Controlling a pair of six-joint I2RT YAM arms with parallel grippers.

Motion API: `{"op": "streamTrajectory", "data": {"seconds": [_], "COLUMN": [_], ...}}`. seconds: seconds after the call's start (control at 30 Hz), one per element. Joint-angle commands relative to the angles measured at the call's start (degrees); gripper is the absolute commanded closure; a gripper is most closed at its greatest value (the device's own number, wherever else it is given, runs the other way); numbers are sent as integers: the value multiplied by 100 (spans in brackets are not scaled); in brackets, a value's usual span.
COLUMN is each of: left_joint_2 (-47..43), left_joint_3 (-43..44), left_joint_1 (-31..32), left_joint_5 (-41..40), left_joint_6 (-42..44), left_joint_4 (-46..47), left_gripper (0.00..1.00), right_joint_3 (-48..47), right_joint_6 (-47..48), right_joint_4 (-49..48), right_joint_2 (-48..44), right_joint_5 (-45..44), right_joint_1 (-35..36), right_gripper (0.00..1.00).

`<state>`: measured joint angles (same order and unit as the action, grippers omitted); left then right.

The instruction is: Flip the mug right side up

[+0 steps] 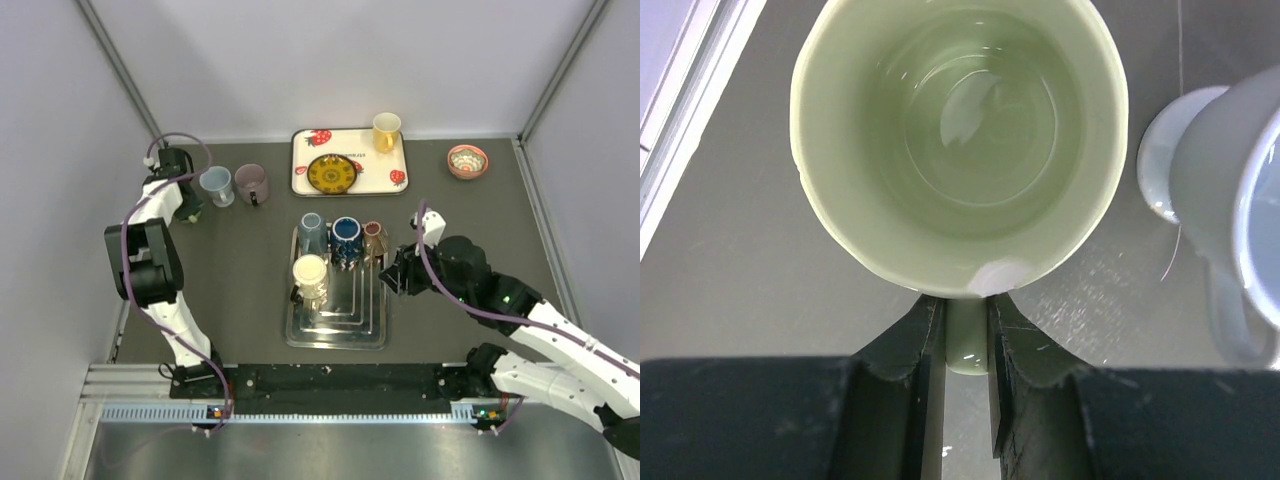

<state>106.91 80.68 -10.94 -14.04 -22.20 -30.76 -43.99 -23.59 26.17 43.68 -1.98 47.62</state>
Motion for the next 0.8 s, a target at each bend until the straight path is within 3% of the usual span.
{"op": "streamTrajectory", "data": {"seconds": [0.0,0.4,0.47,0.57,0.77], "left_joint_2": [189,752,682,559,330], "left_joint_3": [632,1257,1196,1116,1046], "left_joint_1": [-57,-49,-75,-92,-101], "left_joint_5": [-55,43,42,86,51], "left_joint_6": [22,57,58,40,5], "left_joint_4": [396,88,71,79,79], "left_gripper": [100,100,92,71,55], "right_joint_3": [-312,-488,-514,-523,-444], "right_joint_6": [118,241,250,250,162], "right_joint_4": [-148,-183,-191,-227,-218], "right_joint_2": [114,562,606,624,510], "right_joint_5": [-127,-171,-154,-145,-110], "right_joint_1": [46,46,46,46,46], "right_gripper": [55,55,55,55,55]}}
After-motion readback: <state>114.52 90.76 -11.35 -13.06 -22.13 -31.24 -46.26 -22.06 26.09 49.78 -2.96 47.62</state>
